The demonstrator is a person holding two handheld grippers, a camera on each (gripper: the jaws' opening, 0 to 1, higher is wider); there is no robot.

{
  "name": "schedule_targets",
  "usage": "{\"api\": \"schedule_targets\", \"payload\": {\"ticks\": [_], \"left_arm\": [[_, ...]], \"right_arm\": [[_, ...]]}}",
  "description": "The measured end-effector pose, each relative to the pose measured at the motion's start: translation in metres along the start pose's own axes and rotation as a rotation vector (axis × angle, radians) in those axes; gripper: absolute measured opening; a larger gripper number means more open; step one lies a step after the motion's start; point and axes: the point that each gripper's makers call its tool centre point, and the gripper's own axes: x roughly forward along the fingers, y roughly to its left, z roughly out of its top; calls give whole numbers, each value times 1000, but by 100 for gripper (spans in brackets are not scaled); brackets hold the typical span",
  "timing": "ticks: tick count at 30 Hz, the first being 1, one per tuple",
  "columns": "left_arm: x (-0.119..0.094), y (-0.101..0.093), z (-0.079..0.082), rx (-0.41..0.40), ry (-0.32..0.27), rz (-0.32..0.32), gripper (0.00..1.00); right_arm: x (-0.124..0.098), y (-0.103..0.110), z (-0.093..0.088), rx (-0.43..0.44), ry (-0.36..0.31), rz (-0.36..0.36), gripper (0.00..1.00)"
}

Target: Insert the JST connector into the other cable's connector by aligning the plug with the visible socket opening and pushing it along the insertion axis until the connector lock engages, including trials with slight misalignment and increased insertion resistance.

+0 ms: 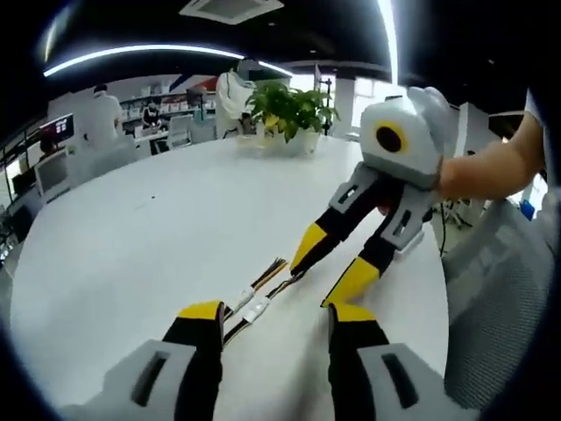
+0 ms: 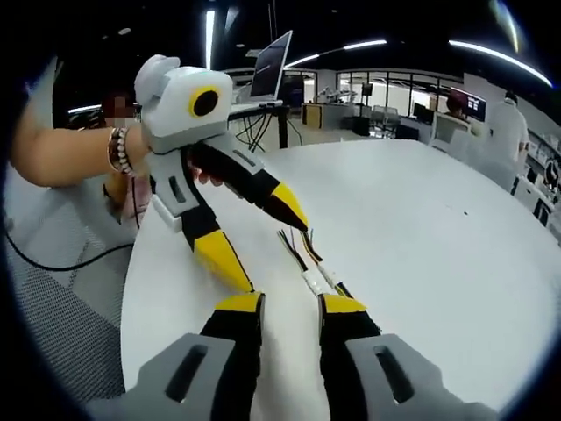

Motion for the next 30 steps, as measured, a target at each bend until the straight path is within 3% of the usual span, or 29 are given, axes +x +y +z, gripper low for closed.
{"api": "schedule_targets", "payload": {"ticks": [3,8,12,17,21,30], "left_arm": [[-1,3,2,-43,-16,17,59],[-5,10,1,-46,-10,55,69],[-9,13,2,-94,-23,70,84],[-14,16,-1,-114,-21,97,85],[-19,17,-3,-126,-14,112,88],[-46,22,-7,-116,20,175,87]], "right_arm": [[-5,-3,-1,12,-4,-18,33],[-13,-7,-2,22,-7,-44,38],[-19,-16,-7,45,-1,-83,52],[-27,-19,-14,86,-7,-91,55],[-35,-24,-18,98,-7,-122,64],[-58,-32,-23,98,-13,-158,63]]}}
